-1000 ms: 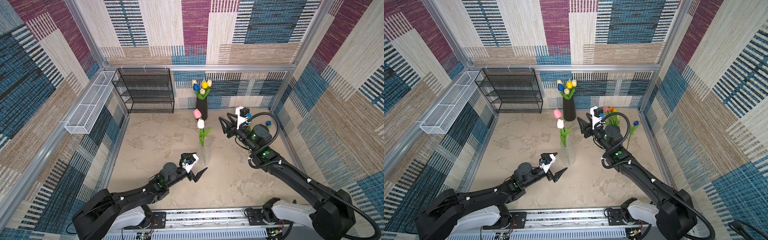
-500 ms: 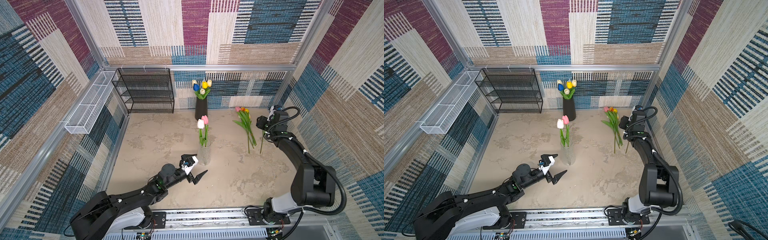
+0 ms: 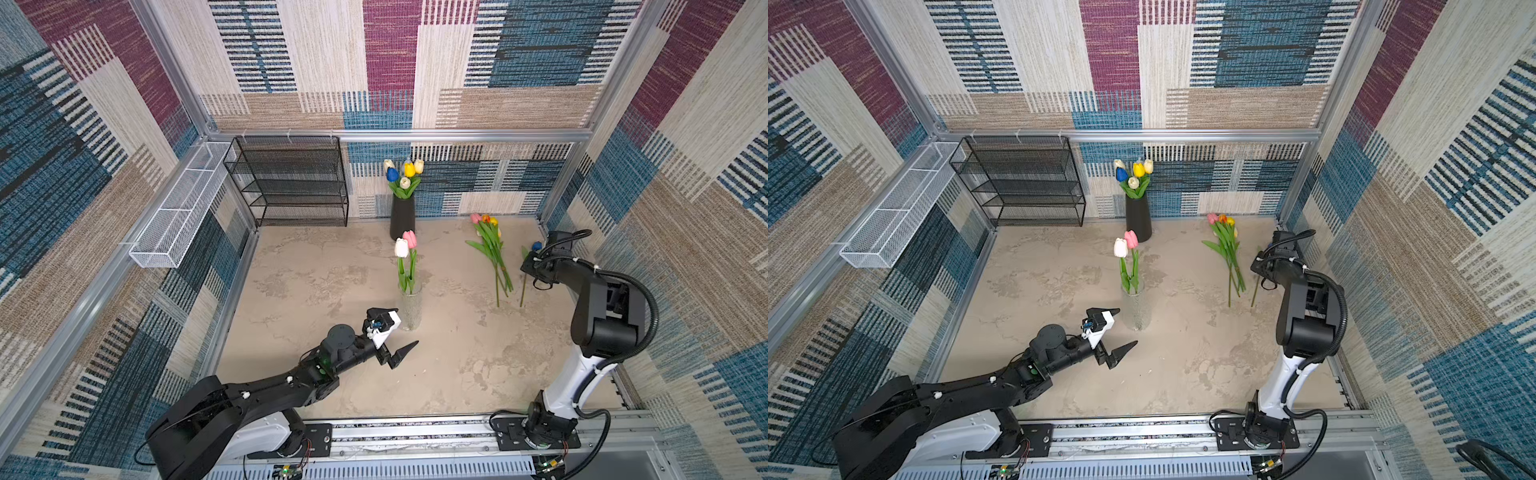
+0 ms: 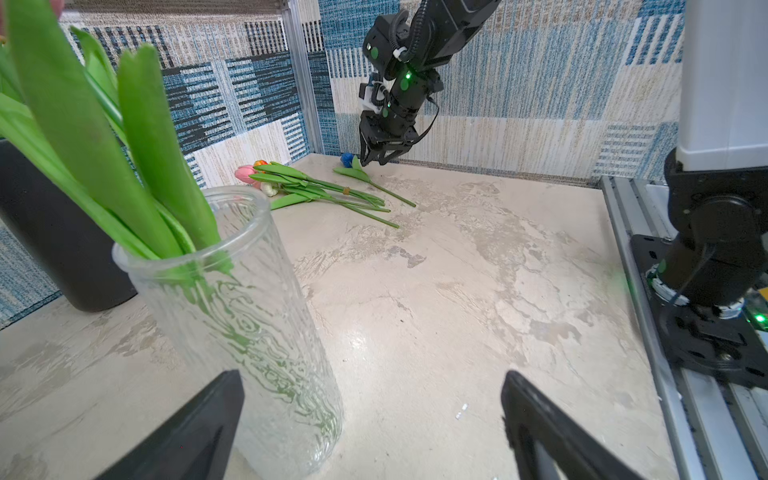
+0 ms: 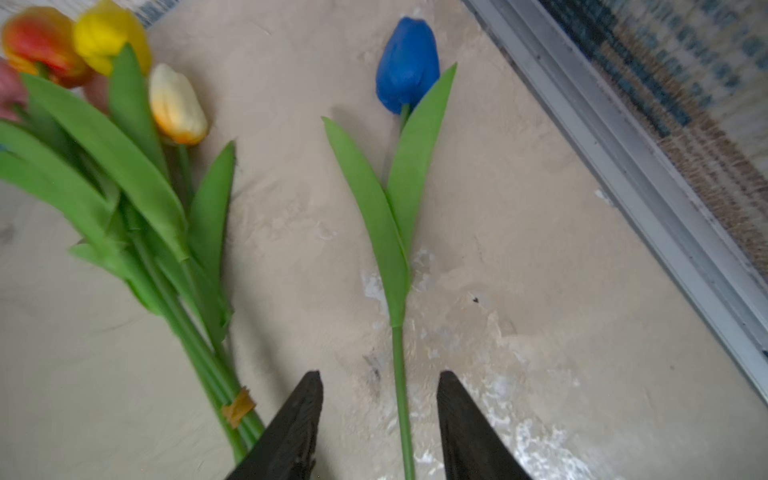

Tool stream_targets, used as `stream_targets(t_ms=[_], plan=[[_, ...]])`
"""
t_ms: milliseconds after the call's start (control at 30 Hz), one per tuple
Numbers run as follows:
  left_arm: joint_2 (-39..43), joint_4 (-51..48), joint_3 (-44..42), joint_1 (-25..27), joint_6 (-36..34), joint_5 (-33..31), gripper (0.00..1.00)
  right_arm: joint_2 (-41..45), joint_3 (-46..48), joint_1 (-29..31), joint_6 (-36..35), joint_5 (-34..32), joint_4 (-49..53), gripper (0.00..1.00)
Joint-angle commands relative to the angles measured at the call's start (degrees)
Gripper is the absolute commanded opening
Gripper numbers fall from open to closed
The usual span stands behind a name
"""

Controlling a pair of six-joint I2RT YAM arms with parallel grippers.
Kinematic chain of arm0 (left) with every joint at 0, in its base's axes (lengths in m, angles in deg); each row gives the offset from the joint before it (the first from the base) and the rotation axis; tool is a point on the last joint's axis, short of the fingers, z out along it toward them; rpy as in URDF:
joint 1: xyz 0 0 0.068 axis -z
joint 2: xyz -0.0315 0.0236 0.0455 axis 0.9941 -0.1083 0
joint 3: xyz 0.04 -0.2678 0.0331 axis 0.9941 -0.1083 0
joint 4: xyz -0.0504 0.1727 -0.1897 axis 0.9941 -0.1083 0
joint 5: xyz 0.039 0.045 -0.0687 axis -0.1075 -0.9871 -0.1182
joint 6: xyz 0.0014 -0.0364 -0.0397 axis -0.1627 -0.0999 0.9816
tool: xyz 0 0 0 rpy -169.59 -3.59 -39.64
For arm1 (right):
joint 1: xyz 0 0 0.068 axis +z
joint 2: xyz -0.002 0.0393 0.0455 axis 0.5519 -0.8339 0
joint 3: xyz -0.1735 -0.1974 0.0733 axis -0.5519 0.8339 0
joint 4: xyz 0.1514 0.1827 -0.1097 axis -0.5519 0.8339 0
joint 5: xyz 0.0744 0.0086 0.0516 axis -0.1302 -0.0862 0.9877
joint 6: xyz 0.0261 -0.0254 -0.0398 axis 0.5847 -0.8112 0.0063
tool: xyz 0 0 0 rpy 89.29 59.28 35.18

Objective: Arrange the flowers into the vase
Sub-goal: 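Grasp the blue tulip stem lying on the table with the right gripper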

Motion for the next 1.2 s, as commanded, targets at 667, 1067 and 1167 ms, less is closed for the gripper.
stream_targets(t_ms=[667, 1067, 1167], plan=[[-1.0, 0.21, 1.16, 0.03, -0.15, 1.17, 0.99, -9.75, -6.93, 2.72, -3.35, -3.45, 8.44, 0.05], [-0.9, -0.19, 1.19, 0.03, -0.32, 0.91, 0.99, -0.95, -3.61, 2.7, -2.24, 3.42, 3.43, 0.0], [-0.87, -0.21, 1.16, 0.03, -0.23, 0.91, 0.99, 3.92, -0.83, 2.79, -1.96, 6.83, -0.32, 0.0]])
